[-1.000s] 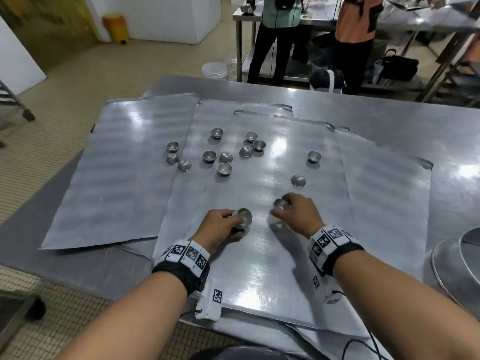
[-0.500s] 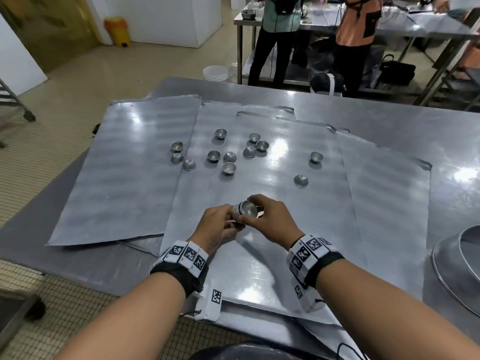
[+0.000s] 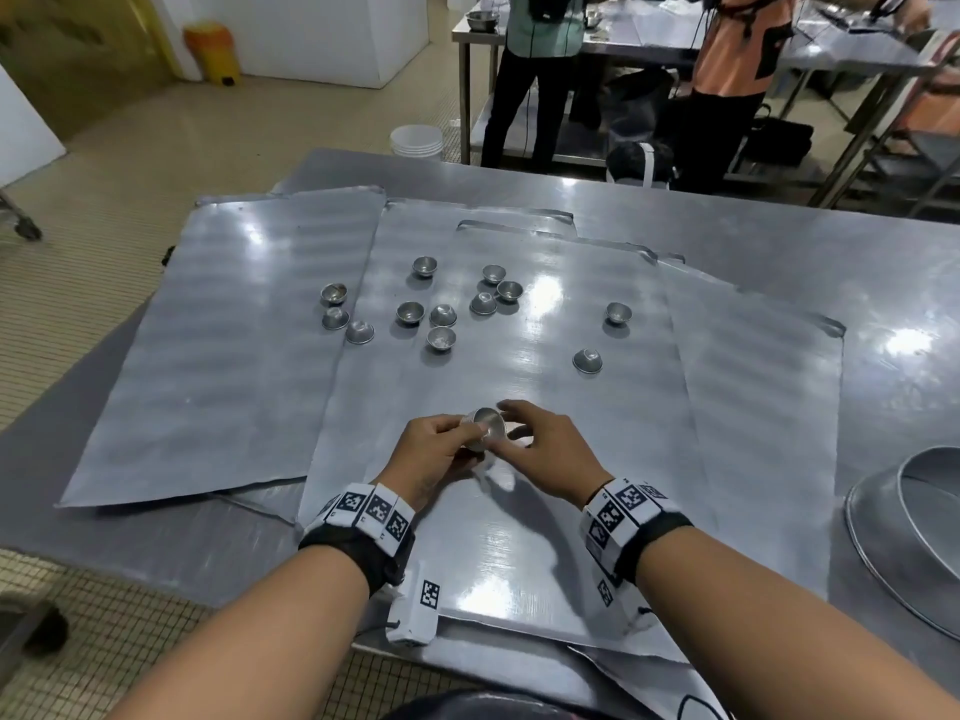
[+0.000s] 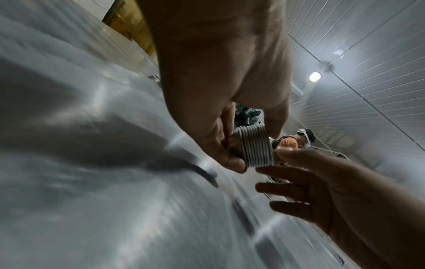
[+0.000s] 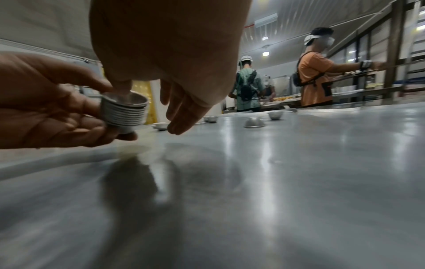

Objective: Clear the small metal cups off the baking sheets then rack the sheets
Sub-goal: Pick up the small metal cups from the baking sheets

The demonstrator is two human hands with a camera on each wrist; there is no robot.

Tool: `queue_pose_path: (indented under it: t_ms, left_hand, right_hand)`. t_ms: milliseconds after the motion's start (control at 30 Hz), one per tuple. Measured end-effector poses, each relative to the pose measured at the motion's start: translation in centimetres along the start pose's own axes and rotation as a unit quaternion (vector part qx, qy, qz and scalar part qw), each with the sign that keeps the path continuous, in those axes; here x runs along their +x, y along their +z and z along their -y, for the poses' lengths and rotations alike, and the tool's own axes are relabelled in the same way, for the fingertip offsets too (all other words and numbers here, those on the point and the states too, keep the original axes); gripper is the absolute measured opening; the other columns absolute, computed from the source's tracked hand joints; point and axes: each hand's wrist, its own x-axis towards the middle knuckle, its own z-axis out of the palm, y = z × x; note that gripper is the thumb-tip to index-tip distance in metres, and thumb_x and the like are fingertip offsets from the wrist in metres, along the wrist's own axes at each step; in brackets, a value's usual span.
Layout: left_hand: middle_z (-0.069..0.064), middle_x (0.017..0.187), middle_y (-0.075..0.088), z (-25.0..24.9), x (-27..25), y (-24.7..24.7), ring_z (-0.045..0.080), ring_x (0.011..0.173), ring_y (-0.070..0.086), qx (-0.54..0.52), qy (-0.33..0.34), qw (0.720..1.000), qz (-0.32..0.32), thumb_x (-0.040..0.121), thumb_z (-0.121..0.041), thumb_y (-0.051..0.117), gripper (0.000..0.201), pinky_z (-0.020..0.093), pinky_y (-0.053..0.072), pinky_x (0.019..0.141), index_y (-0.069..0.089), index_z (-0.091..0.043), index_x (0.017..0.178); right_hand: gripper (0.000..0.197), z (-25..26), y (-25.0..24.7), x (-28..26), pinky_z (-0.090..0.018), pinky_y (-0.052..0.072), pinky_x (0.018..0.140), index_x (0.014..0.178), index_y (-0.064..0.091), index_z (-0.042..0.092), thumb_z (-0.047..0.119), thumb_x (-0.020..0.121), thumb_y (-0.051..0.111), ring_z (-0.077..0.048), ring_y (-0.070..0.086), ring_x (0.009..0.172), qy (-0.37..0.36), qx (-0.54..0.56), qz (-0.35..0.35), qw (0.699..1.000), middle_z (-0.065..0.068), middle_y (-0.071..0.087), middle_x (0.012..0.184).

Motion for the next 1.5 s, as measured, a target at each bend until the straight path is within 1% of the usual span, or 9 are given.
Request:
queue_pose_path:
  t_ms: [233,500,700,800,933,1033,1200,1300,1500]
  left_hand:
    - [0.016,0.083,0.073,-0.2,1.6,3.0,0.024,0.068,0.07,0.003,-0.021,1.0,-0.009,0.087,-0.01,0.073,0.015,0.037,0.059,0.069,0.076,-0.003,0.1]
    - [0.017,0.087,0.072,-0.2,3.0,4.4,0.03,0.077,0.07,-0.01,-0.033,0.999,-0.015,0.086,-0.01,0.076,0.02,0.044,0.06,0.083,0.076,0.0,0.103]
    - [0.016,0.087,0.072,-0.3,3.4,4.2,0.031,0.08,0.069,-0.001,-0.034,0.999,-0.018,0.085,-0.012,0.077,0.018,0.049,0.059,0.088,0.078,-0.001,0.1]
    - [0.017,0.089,0.07,-0.2,3.5,4.1,0.031,0.081,0.067,-0.003,-0.035,0.999,-0.027,0.086,-0.01,0.075,0.019,0.05,0.058,0.09,0.077,0.0,0.102]
    - [0.019,0.092,0.071,0.1,3.5,4.1,0.029,0.082,0.07,-0.003,-0.036,0.999,-0.026,0.087,-0.01,0.075,0.02,0.047,0.06,0.088,0.077,0.0,0.104]
    - [0.021,0.099,0.072,0.3,3.5,4.3,0.028,0.085,0.073,0.0,-0.036,0.999,-0.025,0.088,-0.01,0.074,0.021,0.04,0.061,0.08,0.076,0.0,0.106]
    - [0.026,0.109,0.072,0.4,3.4,4.8,0.032,0.09,0.073,0.008,-0.039,0.999,-0.016,0.088,-0.011,0.074,0.022,0.032,0.059,0.071,0.076,-0.002,0.108]
    - [0.026,0.11,0.071,0.4,3.5,4.9,0.031,0.09,0.074,0.011,-0.038,0.999,-0.011,0.087,-0.012,0.075,0.022,0.036,0.06,0.073,0.076,-0.002,0.107]
    - [0.02,0.098,0.071,0.3,3.4,5.0,0.026,0.08,0.072,0.012,-0.032,0.999,-0.004,0.087,-0.011,0.075,0.021,0.038,0.06,0.073,0.076,-0.002,0.105]
  right_hand:
    - [0.038,-4.7,-5.2,2.5,-0.035,0.049,0.098,0.124,0.065,0.02,0.042,0.093,0.06,-0.018,0.066,0.108,0.097,-0.104,-0.059,0.988,0.001,0.069,0.125]
    - [0.045,-8.0,-9.6,7.4,-0.034,0.045,0.09,0.133,0.056,0.013,0.031,0.092,0.062,-0.033,0.059,0.114,0.174,-0.137,-0.082,0.972,-0.013,0.066,0.124]
    - [0.064,-8.8,-10.6,10.4,-0.039,0.043,0.099,0.152,0.036,0.017,0.029,0.094,0.06,-0.034,0.053,0.126,0.164,-0.183,-0.021,0.969,-0.015,0.053,0.141]
    - [0.054,-8.9,-10.3,11.1,-0.041,0.048,0.094,0.143,0.046,0.016,0.024,0.092,0.061,-0.033,0.056,0.119,0.137,-0.23,0.014,0.963,-0.012,0.055,0.137]
    - [0.038,-9.1,-9.7,11.0,-0.035,0.045,0.078,0.129,0.055,0.014,0.021,0.092,0.061,-0.034,0.06,0.104,0.126,-0.237,0.0,0.963,-0.013,0.064,0.117]
    - [0.031,-9.1,-9.1,10.5,-0.035,0.042,0.075,0.127,0.054,0.012,0.021,0.098,0.052,-0.036,0.061,0.098,0.117,-0.225,-0.023,0.967,-0.016,0.068,0.108]
    - [0.04,-9.0,-8.1,9.2,-0.037,0.044,0.086,0.139,0.048,0.01,0.021,0.1,0.048,-0.038,0.059,0.106,0.104,-0.227,-0.02,0.968,-0.017,0.055,0.128]
    - [0.027,-9.1,-7.5,8.3,-0.034,0.044,0.079,0.118,0.06,0.007,0.024,0.101,0.048,-0.035,0.059,0.088,0.108,-0.23,-0.022,0.967,-0.016,0.048,0.125]
    - [0.031,-8.9,-7.2,7.2,-0.036,0.043,0.081,0.126,0.054,0.01,0.025,0.1,0.049,-0.036,0.059,0.099,0.099,-0.188,-0.053,0.976,-0.016,0.057,0.12]
